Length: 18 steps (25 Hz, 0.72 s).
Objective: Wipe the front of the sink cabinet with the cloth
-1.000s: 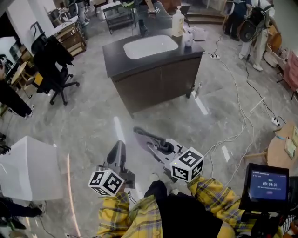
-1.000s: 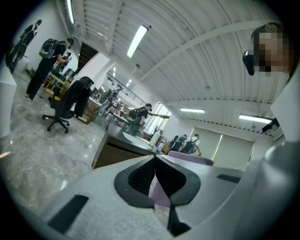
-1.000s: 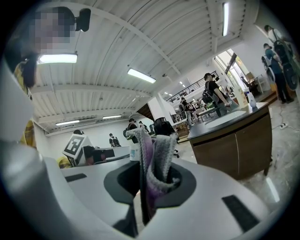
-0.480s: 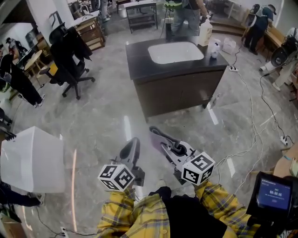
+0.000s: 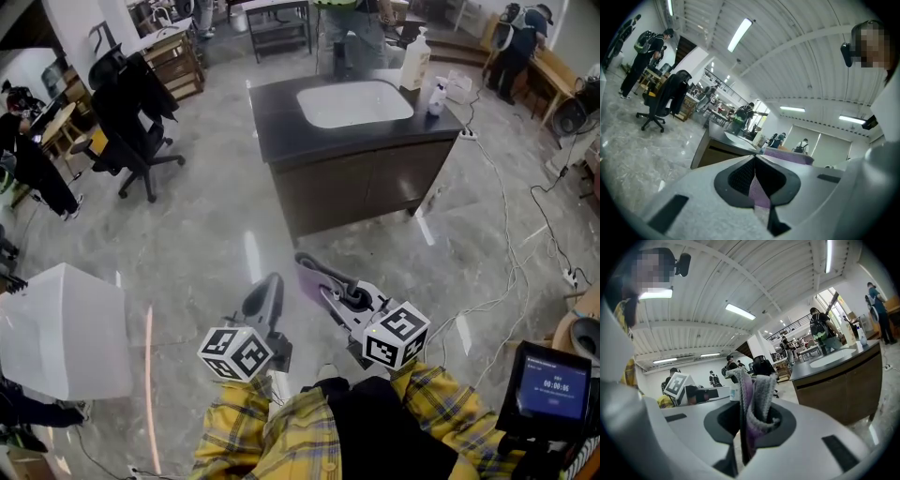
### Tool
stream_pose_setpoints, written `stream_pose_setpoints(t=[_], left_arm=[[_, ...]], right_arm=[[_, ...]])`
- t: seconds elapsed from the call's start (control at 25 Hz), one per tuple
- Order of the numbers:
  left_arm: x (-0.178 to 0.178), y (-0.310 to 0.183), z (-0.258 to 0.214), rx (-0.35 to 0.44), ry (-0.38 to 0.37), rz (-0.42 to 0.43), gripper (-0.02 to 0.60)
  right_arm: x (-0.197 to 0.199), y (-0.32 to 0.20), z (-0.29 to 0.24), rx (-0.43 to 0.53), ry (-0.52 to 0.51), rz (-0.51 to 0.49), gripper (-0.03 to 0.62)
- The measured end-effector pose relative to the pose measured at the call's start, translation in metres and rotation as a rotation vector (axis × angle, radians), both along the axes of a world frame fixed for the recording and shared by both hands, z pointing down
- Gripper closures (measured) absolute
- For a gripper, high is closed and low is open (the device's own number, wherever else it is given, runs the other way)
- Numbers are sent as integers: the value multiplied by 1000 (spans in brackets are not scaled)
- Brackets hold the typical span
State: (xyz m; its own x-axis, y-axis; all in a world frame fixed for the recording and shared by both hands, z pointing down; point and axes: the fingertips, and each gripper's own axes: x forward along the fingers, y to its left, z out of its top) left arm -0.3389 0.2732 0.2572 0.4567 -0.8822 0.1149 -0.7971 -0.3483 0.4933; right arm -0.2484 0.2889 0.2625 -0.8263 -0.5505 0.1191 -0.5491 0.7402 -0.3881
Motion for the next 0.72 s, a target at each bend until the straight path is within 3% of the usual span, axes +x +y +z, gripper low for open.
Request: stream_pose_setpoints(t=[0.72], left_arm=[[0, -52, 14, -13, -2, 30, 575]], right_arm=[[-8, -54, 18, -11, 15, 19, 551]])
